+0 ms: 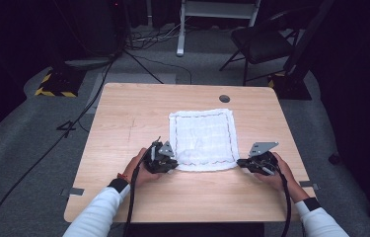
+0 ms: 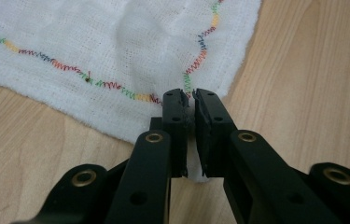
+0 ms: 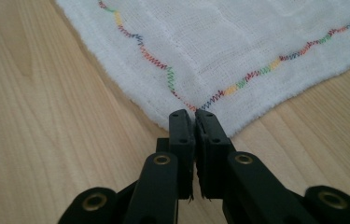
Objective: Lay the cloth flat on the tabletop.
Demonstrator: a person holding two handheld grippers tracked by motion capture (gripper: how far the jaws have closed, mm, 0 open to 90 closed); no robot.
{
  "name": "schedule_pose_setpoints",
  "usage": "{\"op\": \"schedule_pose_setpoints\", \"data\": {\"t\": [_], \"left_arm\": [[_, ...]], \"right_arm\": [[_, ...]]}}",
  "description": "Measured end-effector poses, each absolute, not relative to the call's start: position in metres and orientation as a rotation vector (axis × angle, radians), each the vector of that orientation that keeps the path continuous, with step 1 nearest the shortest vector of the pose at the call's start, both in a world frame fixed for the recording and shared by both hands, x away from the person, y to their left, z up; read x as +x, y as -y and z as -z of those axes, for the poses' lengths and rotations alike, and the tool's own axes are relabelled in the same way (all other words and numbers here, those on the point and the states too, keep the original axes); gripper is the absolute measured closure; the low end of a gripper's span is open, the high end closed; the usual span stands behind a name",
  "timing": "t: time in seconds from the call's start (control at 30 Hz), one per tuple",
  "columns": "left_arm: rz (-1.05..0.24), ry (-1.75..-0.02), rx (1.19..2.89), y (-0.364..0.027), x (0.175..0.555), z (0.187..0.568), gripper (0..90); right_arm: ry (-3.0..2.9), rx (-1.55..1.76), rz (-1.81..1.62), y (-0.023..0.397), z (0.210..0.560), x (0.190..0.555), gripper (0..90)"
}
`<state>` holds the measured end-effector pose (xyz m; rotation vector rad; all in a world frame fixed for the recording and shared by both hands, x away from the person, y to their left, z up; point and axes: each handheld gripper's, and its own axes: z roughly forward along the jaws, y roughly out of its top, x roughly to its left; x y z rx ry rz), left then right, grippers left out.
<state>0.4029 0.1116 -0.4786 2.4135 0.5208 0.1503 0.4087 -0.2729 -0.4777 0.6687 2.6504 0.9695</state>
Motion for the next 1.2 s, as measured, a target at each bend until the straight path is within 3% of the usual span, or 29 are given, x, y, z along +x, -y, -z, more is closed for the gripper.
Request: {"op": "schedule_pose_setpoints", "data": {"t": [0.47, 0.7, 0.77, 0.83, 0.9, 1.03, 1.2], "left_arm": [[-0.113, -0.456, 2.442, -0.117, 0.373, 0.481, 82.6], [-0.117, -0.457, 2.44, -0.12, 0.362, 0.483, 76.8], [-0.12, -0.477, 2.442, -0.122, 0.361, 0.482, 71.5], [-0.149, -0.497, 2.441, -0.124, 0.36, 0.482, 54.9], [-0.149, -0.513, 2.433, -0.129, 0.36, 0.48, 50.1], [-0.207, -0.585, 2.4, -0.141, 0.362, 0.477, 24.9], [-0.246, -0.646, 2.364, -0.155, 0.37, 0.478, 20.1]], "right_arm": [[-2.677, 0.628, -1.026, 0.277, 0.475, 0.367, 86.5], [-2.679, 0.635, -1.025, 0.281, 0.478, 0.351, 85.9], [-2.67, 0.644, -1.025, 0.283, 0.478, 0.351, 83.8], [-2.651, 0.673, -1.028, 0.286, 0.477, 0.353, 80.2], [-2.631, 0.694, -1.041, 0.288, 0.477, 0.354, 73.9], [-2.593, 0.721, -1.079, 0.291, 0.474, 0.356, 63.1], [-2.542, 0.743, -1.105, 0.29, 0.471, 0.359, 51.1]]}}
